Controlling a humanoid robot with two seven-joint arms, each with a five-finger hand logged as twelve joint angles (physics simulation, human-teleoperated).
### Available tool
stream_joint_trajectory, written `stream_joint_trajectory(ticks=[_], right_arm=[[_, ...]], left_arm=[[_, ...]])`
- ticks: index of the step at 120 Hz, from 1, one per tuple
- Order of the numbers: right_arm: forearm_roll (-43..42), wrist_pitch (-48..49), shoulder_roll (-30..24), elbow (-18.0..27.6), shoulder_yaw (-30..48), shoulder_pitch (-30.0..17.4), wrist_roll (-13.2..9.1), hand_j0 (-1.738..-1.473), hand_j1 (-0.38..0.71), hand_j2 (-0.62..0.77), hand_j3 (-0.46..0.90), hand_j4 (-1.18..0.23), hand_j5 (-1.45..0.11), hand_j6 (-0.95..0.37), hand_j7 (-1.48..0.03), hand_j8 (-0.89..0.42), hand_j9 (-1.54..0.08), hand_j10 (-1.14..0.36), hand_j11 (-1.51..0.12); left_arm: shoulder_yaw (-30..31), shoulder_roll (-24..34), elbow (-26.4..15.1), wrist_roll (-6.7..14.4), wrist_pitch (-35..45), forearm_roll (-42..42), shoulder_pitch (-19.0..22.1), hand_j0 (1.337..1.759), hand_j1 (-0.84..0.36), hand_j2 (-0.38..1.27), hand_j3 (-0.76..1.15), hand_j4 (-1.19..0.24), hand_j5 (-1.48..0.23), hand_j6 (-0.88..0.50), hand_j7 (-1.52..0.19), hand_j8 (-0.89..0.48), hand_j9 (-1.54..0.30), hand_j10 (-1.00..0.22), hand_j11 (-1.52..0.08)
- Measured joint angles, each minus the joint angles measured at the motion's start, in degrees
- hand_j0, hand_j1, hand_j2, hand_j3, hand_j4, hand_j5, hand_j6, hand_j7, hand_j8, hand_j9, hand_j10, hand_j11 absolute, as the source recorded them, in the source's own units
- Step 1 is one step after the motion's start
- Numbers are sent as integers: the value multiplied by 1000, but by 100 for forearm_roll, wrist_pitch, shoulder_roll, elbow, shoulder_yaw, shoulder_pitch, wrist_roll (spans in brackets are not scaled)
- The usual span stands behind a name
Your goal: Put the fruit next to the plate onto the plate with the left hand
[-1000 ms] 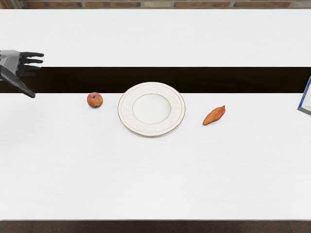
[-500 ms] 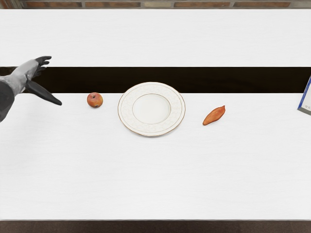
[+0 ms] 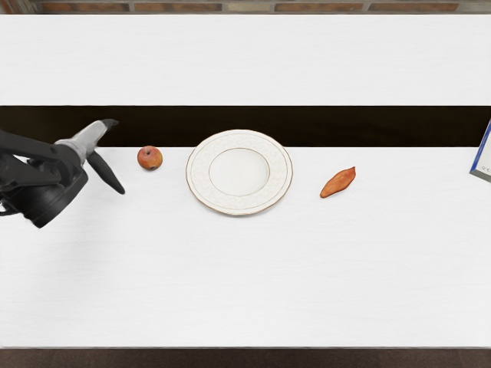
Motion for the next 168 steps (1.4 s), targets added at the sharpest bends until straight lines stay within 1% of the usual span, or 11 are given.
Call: stream_joint_trajectory(ticks=[8, 19, 31, 44, 67, 86, 112, 132, 152, 168], right_arm=[[0, 0, 0, 0, 0, 0, 0, -1658, -349, 0, 0, 0, 0, 0, 0, 0, 0, 0, 0], [0, 0, 0, -1, 0, 0, 0, -1658, -349, 0, 0, 0, 0, 0, 0, 0, 0, 0, 0], [0, 0, 0, -1, 0, 0, 0, -1658, -349, 0, 0, 0, 0, 0, 0, 0, 0, 0, 0], [0, 0, 0, -1, 0, 0, 0, -1658, -349, 0, 0, 0, 0, 0, 0, 0, 0, 0, 0], [0, 0, 0, 1, 0, 0, 0, -1658, -349, 0, 0, 0, 0, 0, 0, 0, 0, 0, 0], [0, 0, 0, -1, 0, 0, 0, -1658, -349, 0, 0, 0, 0, 0, 0, 0, 0, 0, 0], [0, 0, 0, -1, 0, 0, 0, -1658, -349, 0, 0, 0, 0, 0, 0, 0, 0, 0, 0], [0, 0, 0, -3, 0, 0, 0, -1658, -349, 0, 0, 0, 0, 0, 0, 0, 0, 0, 0], [0, 0, 0, -3, 0, 0, 0, -1658, -349, 0, 0, 0, 0, 0, 0, 0, 0, 0, 0], [0, 0, 0, -1, 0, 0, 0, -1658, -349, 0, 0, 0, 0, 0, 0, 0, 0, 0, 0]], left_arm=[[141, -162, 153, 46, 9, -42, -78, 1658, 242, 19, 0, -89, -116, -90, -116, -90, -116, -90, -116], [231, -277, 407, 70, 8, -65, -79, 1658, 237, 19, 0, -94, -122, -94, -122, -94, -122, -94, -122], [214, -430, 682, 60, 0, -70, -65, 1658, 233, 20, 0, -97, -126, -97, -126, -97, -126, -97, -126], [112, -678, 811, 55, -25, -56, -61, 1658, 225, 21, 0, -104, -135, -104, -135, -104, -135, -104, -135], [61, -1102, 872, 83, -92, -65, -39, 1658, 195, 26, 0, -129, -167, -129, -167, -129, -167, -129, -167], [54, -1242, 904, 93, -174, -84, 0, 1658, 106, 41, 0, -203, -264, -204, -264, -204, -264, -203, -264], [55, -1248, 946, 96, -197, -96, 88, 1658, -55, 68, 0, -337, -438, -338, -438, -338, -438, -337, -438], [53, -1248, 989, 96, -199, -92, 173, 1658, -131, 81, 0, -400, -521, -401, -521, -401, -520, -401, -520], [52, -1230, 997, 97, -200, -89, 176, 1658, -208, 94, 0, -465, -604, -465, -604, -465, -604, -465, -604], [52, -1224, 999, 97, -198, -83, 211, 1658, -245, 101, 0, -498, -641, -498, -641, -484, -645, -497, -644]])
